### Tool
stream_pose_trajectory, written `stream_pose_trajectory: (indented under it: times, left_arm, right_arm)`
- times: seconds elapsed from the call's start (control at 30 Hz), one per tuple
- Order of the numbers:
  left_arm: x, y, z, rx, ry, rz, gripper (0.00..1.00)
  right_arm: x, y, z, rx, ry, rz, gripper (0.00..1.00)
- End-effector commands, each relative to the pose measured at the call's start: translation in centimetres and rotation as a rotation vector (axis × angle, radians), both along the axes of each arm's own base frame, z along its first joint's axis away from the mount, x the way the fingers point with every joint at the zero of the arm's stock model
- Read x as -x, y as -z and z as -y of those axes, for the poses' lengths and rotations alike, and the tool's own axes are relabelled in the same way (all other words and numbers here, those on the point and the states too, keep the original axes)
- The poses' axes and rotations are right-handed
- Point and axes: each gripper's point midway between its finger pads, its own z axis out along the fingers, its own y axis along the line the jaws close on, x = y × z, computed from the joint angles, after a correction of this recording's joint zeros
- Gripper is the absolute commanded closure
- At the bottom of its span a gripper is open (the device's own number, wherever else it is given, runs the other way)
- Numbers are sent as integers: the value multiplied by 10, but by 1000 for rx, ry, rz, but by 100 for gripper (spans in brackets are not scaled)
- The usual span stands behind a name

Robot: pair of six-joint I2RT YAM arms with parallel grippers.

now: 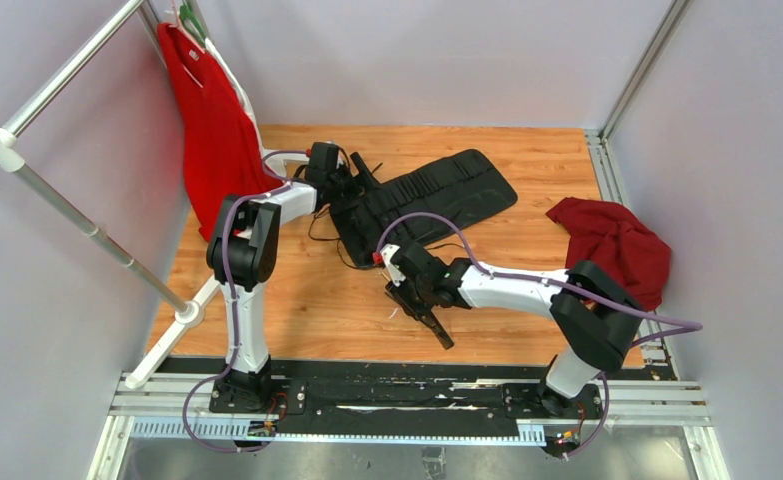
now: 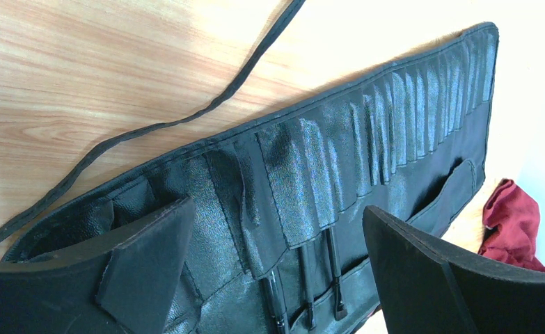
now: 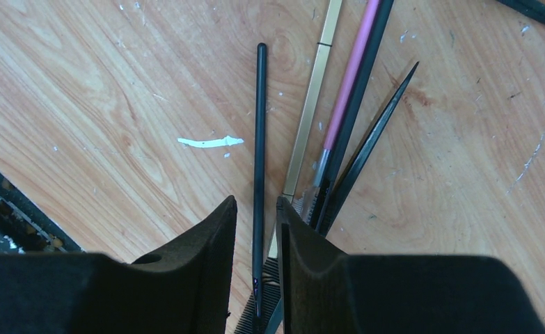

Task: Organize the makeup
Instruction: Pick up the makeup brush from the center of the board.

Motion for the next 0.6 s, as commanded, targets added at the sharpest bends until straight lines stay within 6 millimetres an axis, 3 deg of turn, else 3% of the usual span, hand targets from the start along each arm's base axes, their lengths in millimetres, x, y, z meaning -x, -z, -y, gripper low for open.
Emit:
stream_pose_trajectory:
  times: [0.0, 0.57]
  left_arm:
    - [34, 46, -22, -84, -16, -176, 2]
    - [33, 43, -23, -83, -16, -172, 2]
  right_arm:
    - [-8, -3, -7, 9, -11, 42, 73]
    - [-20, -5, -6, 12, 19, 63, 75]
